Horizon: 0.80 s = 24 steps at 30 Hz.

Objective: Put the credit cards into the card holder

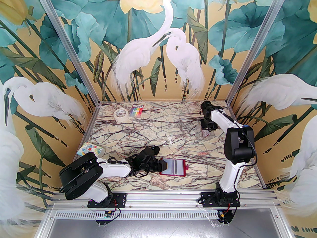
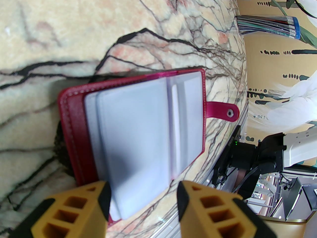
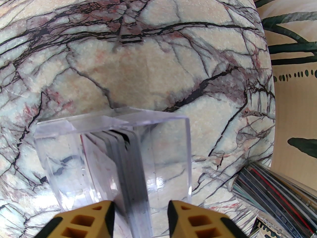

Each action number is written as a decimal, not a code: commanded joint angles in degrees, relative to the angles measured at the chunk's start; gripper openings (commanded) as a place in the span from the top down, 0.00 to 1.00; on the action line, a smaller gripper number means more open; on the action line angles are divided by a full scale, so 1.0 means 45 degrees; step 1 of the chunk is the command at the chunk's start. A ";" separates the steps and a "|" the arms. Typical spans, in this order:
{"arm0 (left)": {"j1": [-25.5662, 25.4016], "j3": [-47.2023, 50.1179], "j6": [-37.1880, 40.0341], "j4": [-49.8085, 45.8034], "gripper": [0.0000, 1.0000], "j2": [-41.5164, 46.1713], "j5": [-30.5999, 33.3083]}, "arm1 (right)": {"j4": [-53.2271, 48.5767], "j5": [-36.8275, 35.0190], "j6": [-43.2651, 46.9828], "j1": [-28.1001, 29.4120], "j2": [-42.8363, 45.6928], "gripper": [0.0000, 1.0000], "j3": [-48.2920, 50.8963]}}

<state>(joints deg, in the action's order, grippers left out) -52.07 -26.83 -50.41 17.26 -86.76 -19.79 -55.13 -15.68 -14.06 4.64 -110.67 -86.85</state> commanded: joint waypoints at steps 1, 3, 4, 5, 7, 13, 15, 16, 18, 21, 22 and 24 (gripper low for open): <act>0.0067 -0.0019 0.0026 -0.0319 0.50 -0.0456 0.0061 | -0.0297 -0.0324 0.0040 -0.0073 0.0181 0.63 -0.0327; 0.0068 -0.0045 0.0012 -0.0334 0.50 -0.0464 0.0044 | -0.0325 -0.0286 0.0046 -0.0070 0.0182 0.65 -0.0339; 0.0064 -0.0046 0.0013 -0.0320 0.50 -0.0469 0.0037 | -0.0355 -0.0302 0.0042 -0.0069 0.0191 0.66 -0.0354; 0.0068 -0.0035 0.0012 -0.0340 0.50 -0.0473 0.0043 | -0.0353 -0.0304 0.0045 -0.0073 0.0198 0.67 -0.0363; 0.0060 -0.0069 0.0018 -0.0348 0.50 -0.0466 0.0024 | -0.0381 -0.0305 0.0025 -0.0060 0.0254 0.70 -0.0349; 0.0064 -0.0062 0.0016 -0.0369 0.50 -0.0485 0.0035 | -0.0480 -0.0343 -0.0014 -0.0036 0.0375 0.75 -0.0416; 0.0067 -0.0067 0.0020 -0.0373 0.50 -0.0499 0.0041 | -0.0482 -0.0348 -0.0007 -0.0047 0.0436 0.76 -0.0424; 0.0067 -0.0058 0.0026 -0.0374 0.50 -0.0489 0.0034 | -0.0502 -0.0343 -0.0024 -0.0038 0.0464 0.77 -0.0439; 0.0068 -0.0073 0.0017 -0.0372 0.50 -0.0510 0.0023 | -0.0556 -0.0304 -0.0038 -0.0017 0.0477 0.79 -0.0449; 0.0068 -0.0071 0.0013 -0.0379 0.50 -0.0505 0.0031 | -0.0633 -0.0356 -0.0018 0.0037 0.0543 0.85 -0.0511; 0.0058 -0.0085 0.0012 -0.0378 0.50 -0.0507 0.0042 | -0.0658 -0.0443 -0.0014 0.0061 0.0533 0.85 -0.0518; 0.0067 -0.0075 0.0016 -0.0397 0.50 -0.0535 0.0028 | -0.0730 -0.0516 -0.0004 0.0101 0.0589 0.85 -0.0563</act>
<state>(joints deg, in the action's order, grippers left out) -52.07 -27.00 -50.41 17.65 -87.13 -19.86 -56.99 -15.92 -14.09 4.84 -110.54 -87.64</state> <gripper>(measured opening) 0.499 0.154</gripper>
